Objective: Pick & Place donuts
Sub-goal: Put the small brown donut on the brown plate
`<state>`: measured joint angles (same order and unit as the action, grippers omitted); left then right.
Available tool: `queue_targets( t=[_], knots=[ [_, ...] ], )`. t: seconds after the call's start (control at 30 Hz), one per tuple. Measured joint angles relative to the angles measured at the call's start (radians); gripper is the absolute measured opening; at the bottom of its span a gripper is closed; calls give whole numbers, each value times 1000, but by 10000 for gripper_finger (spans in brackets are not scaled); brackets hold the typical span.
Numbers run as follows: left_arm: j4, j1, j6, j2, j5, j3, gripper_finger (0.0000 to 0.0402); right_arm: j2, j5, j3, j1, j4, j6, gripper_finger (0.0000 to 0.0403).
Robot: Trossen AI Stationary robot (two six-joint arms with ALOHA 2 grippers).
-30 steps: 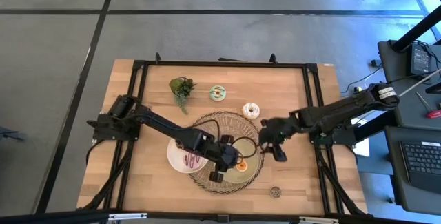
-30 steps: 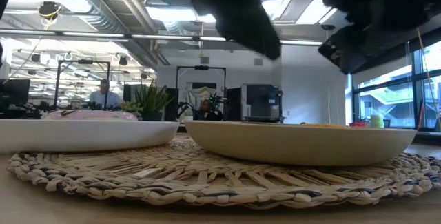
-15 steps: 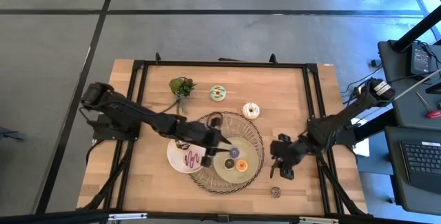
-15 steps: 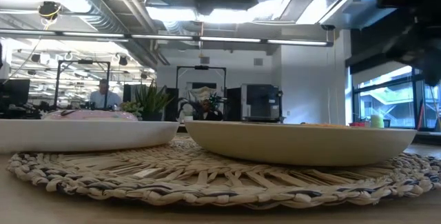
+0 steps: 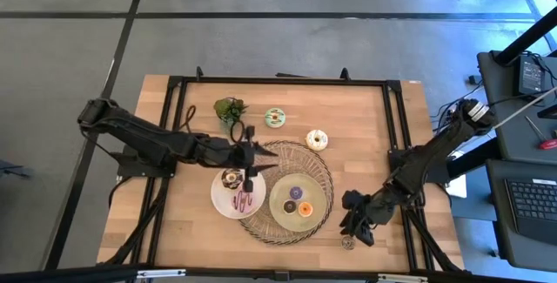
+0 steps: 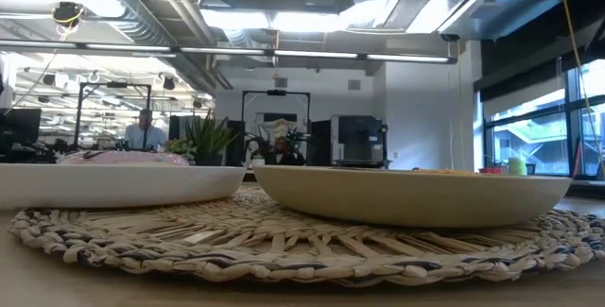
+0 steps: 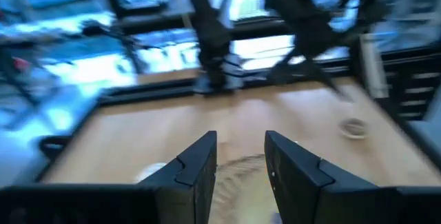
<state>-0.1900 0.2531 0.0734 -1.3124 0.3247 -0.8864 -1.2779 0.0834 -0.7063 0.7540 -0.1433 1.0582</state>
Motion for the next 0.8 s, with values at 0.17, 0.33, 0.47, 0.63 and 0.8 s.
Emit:
queue_targets(
  t=[0.17,0.33,0.47,0.63,0.8],
  knots=[
    [8,0,70,14,102,0,120,-60,-4,0,2,43,-14,114],
    [15,0,71,12,108,0,116,-87,2,0,2,51,-15,101],
    [15,0,71,12,108,0,118,-91,44,1,-4,57,-70,100],
    [15,0,71,12,103,0,120,-83,38,-21,-41,26,-131,100],
    [15,0,71,11,105,0,116,-150,64,-221,-28,-349,-197,100]
  ],
)
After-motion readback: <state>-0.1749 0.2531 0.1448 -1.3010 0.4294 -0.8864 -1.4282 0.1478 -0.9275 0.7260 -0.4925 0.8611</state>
